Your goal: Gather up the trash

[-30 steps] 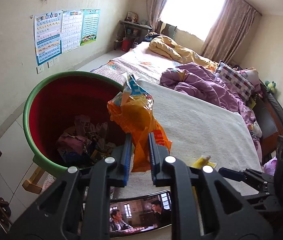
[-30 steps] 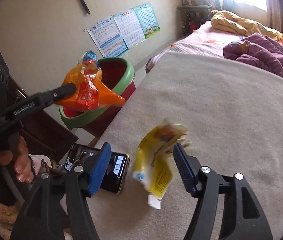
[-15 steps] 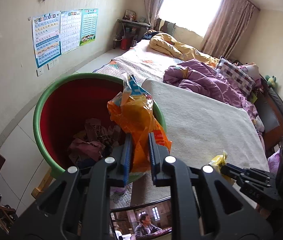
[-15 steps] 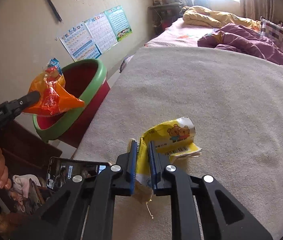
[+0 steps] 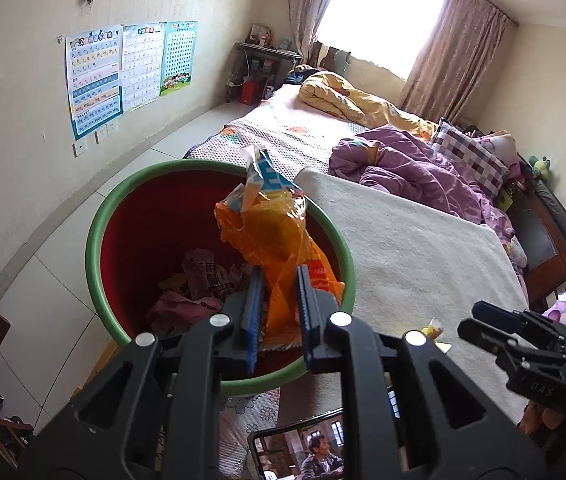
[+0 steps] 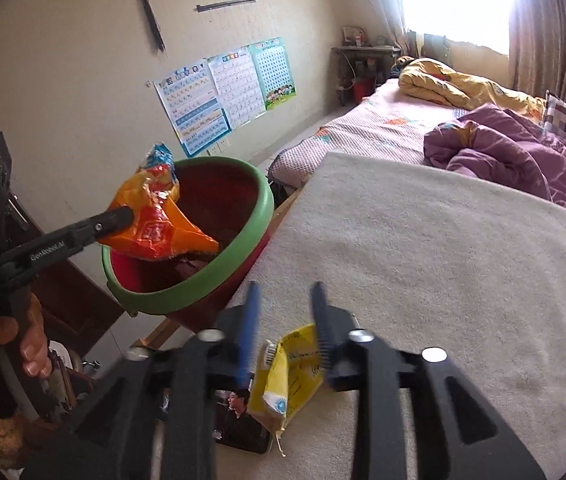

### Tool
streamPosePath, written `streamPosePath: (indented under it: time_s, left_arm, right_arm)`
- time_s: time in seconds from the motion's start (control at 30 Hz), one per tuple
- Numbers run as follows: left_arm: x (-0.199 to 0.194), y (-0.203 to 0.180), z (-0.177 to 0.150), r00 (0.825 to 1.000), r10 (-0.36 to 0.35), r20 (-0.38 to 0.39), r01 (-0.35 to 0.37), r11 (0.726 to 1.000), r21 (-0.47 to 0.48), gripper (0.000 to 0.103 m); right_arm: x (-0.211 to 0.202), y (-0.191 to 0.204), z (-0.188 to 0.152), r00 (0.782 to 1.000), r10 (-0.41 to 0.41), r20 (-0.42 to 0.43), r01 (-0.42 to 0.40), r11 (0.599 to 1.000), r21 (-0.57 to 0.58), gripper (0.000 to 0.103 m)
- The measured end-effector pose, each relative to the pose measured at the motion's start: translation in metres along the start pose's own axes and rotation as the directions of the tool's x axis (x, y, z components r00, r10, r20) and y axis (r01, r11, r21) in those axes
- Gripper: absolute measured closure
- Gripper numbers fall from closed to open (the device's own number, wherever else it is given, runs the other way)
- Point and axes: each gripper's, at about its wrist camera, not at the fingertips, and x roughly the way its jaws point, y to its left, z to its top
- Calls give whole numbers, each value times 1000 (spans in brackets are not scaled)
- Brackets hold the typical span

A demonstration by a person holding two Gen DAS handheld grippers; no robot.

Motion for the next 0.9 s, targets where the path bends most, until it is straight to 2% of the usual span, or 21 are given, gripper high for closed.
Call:
streamPosePath:
  time_s: [0.2,0.27,0.3,0.33,0.37,0.4,0.6,0.73,0.9]
  left_arm:
    - [4,11,8,1000,4,7,-4,1000,-21,87]
    - [6,11,11,1000,5,9,-5,1000,-18,87]
    - [6,10,11,1000,5,10,-5,1000,-15,87]
    - [7,10,12,1000,4,11,-4,1000,-11,87]
    - [7,9,13,1000,5,12,-5,1000,-7,87]
    - [7,9,14,1000,7,13,-7,1000,-2,87]
    - [8,16,14,1000,22,10,-22,1000,-8,87]
    - [11,25,14,999,43,3,-43,999,-16,87]
    - [16,35,13,996,83,-14,-84,996,-28,87]
  right_arm:
    - [27,-2,-22,989,19,-146,-11,999,52,37]
    - [39,0,-31,984,11,-176,-3,999,48,48]
    - [43,0,-34,982,8,-187,1,999,49,68]
    - [43,-2,-34,985,21,-174,-10,998,66,69]
    - [42,-2,-33,985,36,-168,-24,997,73,74]
    - [39,-1,-30,987,35,-158,-25,998,62,88]
    - [19,14,4,998,53,-34,-53,999,3,92]
    - [9,34,36,989,139,45,-137,990,-45,102]
    - [7,65,84,971,211,115,-195,971,-138,102]
